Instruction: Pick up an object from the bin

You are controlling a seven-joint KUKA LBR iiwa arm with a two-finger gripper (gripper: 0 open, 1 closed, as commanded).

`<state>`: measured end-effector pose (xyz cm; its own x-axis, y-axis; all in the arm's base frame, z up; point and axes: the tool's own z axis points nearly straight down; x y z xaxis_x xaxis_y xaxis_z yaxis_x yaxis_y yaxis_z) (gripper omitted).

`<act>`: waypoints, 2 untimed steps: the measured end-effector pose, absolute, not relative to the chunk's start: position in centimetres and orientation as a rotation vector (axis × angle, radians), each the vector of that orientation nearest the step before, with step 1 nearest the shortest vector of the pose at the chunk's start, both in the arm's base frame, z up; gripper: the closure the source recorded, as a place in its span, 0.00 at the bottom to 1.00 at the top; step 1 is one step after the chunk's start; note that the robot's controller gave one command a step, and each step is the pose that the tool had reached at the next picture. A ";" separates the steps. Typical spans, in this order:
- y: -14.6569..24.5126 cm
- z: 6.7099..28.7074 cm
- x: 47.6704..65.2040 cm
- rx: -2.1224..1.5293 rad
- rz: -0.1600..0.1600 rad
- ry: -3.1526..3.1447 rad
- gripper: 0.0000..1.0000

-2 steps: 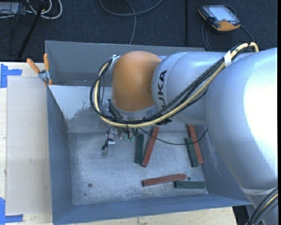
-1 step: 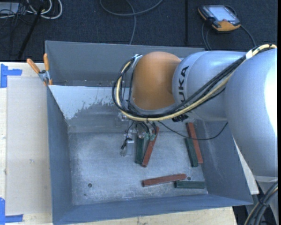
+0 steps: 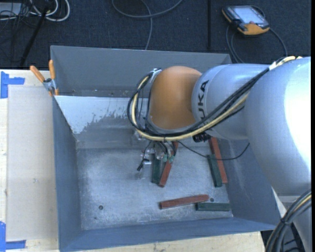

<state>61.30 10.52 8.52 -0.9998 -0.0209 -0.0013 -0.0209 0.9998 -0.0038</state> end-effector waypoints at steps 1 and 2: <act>9.0 10.0 59.8 0.104 0.003 3.147 0.00; 3.2 8.2 59.2 0.087 0.001 3.138 0.00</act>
Offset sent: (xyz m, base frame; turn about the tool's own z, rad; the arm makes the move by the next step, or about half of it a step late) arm -0.0232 -0.0804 -0.0079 0.0757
